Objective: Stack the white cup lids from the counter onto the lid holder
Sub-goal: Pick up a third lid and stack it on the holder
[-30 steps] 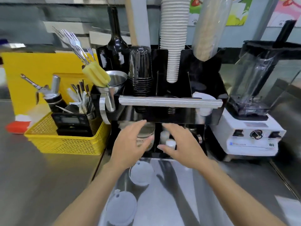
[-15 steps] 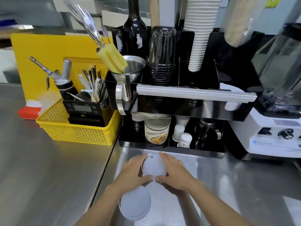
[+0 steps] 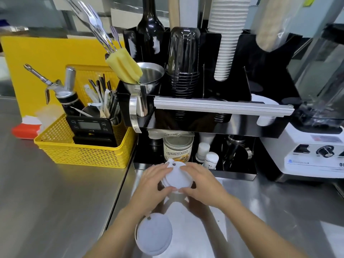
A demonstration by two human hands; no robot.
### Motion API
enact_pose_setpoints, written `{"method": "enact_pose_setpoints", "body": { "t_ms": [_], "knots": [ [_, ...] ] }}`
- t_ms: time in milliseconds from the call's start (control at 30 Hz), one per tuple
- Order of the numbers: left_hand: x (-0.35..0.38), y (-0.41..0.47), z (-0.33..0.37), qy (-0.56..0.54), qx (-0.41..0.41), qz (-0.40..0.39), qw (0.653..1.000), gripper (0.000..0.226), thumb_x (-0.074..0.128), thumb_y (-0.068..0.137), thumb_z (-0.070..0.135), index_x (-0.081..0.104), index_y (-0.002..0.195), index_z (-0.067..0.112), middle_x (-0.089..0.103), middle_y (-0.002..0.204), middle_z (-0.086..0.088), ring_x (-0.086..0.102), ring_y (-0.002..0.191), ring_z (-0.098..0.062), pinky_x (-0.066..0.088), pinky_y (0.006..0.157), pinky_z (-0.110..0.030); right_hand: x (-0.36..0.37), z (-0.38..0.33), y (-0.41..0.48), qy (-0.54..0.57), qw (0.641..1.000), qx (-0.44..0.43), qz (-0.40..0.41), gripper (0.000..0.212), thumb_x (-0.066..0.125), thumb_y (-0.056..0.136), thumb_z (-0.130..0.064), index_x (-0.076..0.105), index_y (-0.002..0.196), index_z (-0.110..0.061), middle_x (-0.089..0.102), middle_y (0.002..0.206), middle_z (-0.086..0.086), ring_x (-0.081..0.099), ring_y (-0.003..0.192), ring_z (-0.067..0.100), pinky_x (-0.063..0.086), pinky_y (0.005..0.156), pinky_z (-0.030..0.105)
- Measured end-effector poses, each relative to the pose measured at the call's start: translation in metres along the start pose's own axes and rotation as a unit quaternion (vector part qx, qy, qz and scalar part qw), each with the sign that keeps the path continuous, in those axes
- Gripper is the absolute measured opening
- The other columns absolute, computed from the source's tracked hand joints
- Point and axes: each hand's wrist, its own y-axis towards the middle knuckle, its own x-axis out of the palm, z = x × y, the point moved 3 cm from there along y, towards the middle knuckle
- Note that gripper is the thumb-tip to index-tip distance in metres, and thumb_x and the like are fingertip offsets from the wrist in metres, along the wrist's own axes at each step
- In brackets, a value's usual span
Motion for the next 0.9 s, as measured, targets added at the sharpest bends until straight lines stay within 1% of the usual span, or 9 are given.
{"method": "enact_pose_setpoints", "body": {
  "t_ms": [100, 167, 267, 433, 533, 600, 667, 733, 900],
  "knots": [
    [-0.026, 0.013, 0.033, 0.003, 0.056, 0.052, 0.997, 0.065, 0.054, 0.066, 0.061, 0.056, 0.12, 0.024, 0.041, 0.128, 0.02, 0.03, 0.123, 0.004, 0.016, 0.105, -0.019, -0.048, -0.016, -0.005, 0.018, 0.998, -0.029, 0.055, 0.066, 0.068, 0.078, -0.038, 0.04, 0.135, -0.021, 0.041, 0.142, -0.004, 0.036, 0.129, 0.015, 0.03, 0.109, 0.036],
    [-0.041, 0.022, 0.059, 0.003, 0.094, 0.078, 0.992, 0.061, 0.056, 0.067, 0.058, 0.058, 0.117, 0.022, 0.043, 0.126, 0.02, 0.03, 0.12, 0.007, 0.018, 0.105, -0.018, -0.079, -0.026, -0.014, 0.011, 0.995, -0.048, 0.085, 0.066, 0.068, 0.078, -0.037, 0.04, 0.136, -0.02, 0.043, 0.14, -0.005, 0.035, 0.129, 0.013, 0.028, 0.111, 0.033],
    [-0.058, 0.035, 0.096, 0.014, 0.159, 0.104, 0.982, 0.055, 0.06, 0.07, 0.052, 0.061, 0.113, 0.019, 0.048, 0.125, 0.014, 0.036, 0.119, 0.001, 0.026, 0.105, -0.022, -0.121, -0.034, -0.03, -0.012, 0.99, -0.059, 0.128, 0.065, 0.068, 0.078, -0.04, 0.042, 0.135, -0.022, 0.042, 0.141, -0.005, 0.033, 0.131, 0.013, 0.024, 0.111, 0.03],
    [-0.072, 0.067, 0.16, 0.011, 0.224, 0.109, 0.968, 0.054, 0.059, 0.07, 0.053, 0.063, 0.111, 0.019, 0.051, 0.121, 0.012, 0.036, 0.114, 0.005, 0.017, 0.102, -0.006, -0.189, -0.032, -0.054, 0.009, 0.981, -0.059, 0.185, 0.062, 0.07, 0.077, -0.039, 0.044, 0.131, -0.027, 0.044, 0.127, -0.021, 0.038, 0.122, 0.003, 0.031, 0.104, 0.026],
    [-0.072, 0.093, 0.198, 0.015, 0.254, 0.107, 0.961, 0.054, 0.058, 0.07, 0.056, 0.064, 0.109, 0.019, 0.057, 0.121, 0.007, 0.039, 0.113, 0.004, 0.015, 0.101, -0.004, -0.227, -0.02, -0.062, 0.013, 0.977, -0.039, 0.211, 0.06, 0.072, 0.076, -0.036, 0.046, 0.129, -0.027, 0.042, 0.123, -0.021, 0.039, 0.117, 0.003, 0.03, 0.095, 0.021],
    [-0.069, 0.112, 0.221, 0.025, 0.27, 0.111, 0.956, 0.054, 0.057, 0.069, 0.056, 0.065, 0.106, 0.018, 0.063, 0.118, 0.002, 0.045, 0.11, -0.001, 0.019, 0.099, -0.008, -0.252, -0.011, -0.065, 0.012, 0.973, -0.035, 0.228, 0.057, 0.073, 0.075, -0.032, 0.05, 0.126, -0.025, 0.042, 0.124, -0.018, 0.042, 0.114, 0.004, 0.033, 0.091, 0.016],
    [-0.063, 0.13, 0.239, 0.04, 0.278, 0.112, 0.953, 0.054, 0.056, 0.069, 0.057, 0.066, 0.104, 0.017, 0.066, 0.115, 0.001, 0.052, 0.109, -0.009, 0.026, 0.099, -0.018, -0.274, -0.002, -0.065, 0.009, 0.972, -0.028, 0.233, 0.054, 0.074, 0.075, -0.029, 0.052, 0.124, -0.023, 0.043, 0.123, -0.015, 0.046, 0.112, 0.006, 0.036, 0.088, 0.014],
    [-0.057, 0.148, 0.255, 0.064, 0.277, 0.102, 0.953, 0.054, 0.056, 0.071, 0.058, 0.065, 0.105, 0.017, 0.067, 0.115, 0.001, 0.054, 0.11, -0.014, 0.028, 0.099, -0.026, -0.293, 0.01, -0.061, -0.005, 0.974, -0.012, 0.228, 0.054, 0.073, 0.075, -0.031, 0.053, 0.124, -0.024, 0.046, 0.124, -0.013, 0.046, 0.114, 0.008, 0.036, 0.09, 0.021],
    [-0.042, 0.187, 0.271, 0.123, 0.267, 0.084, 0.952, 0.045, 0.063, 0.077, 0.049, 0.062, 0.109, 0.017, 0.065, 0.116, -0.001, 0.052, 0.113, -0.019, 0.028, 0.1, -0.03, -0.318, 0.036, -0.04, -0.035, 0.981, 0.047, 0.182, 0.056, 0.072, 0.075, -0.034, 0.051, 0.126, -0.026, 0.049, 0.136, -0.004, 0.047, 0.12, 0.014, 0.041, 0.097, 0.031]
  ]
}}
